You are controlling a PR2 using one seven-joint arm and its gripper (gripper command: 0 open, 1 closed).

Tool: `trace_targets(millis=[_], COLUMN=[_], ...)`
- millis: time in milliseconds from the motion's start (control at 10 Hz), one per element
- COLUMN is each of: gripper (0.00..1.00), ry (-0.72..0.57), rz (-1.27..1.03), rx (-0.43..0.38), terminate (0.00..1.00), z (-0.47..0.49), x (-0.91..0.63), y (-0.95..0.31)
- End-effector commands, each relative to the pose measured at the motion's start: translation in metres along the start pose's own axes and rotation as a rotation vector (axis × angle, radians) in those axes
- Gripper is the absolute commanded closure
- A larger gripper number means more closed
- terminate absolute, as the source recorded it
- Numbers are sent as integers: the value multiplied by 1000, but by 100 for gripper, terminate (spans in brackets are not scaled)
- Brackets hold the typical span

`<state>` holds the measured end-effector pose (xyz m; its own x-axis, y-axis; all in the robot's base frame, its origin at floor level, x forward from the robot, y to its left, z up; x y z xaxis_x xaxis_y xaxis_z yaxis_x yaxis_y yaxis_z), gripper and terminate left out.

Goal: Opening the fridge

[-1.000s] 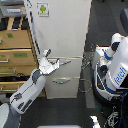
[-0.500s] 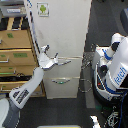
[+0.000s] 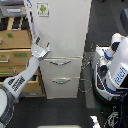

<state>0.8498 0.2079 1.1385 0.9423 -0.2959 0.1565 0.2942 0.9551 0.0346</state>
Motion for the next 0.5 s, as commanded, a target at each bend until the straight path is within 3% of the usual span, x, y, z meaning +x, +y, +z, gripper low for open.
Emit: trace_targets(millis=[100,500], gripper=[0,0], ry=[11,49], rz=[117,76], rx=[72,-23], terminate=[0,0], z=[26,8], x=[-7,11], y=[78,60])
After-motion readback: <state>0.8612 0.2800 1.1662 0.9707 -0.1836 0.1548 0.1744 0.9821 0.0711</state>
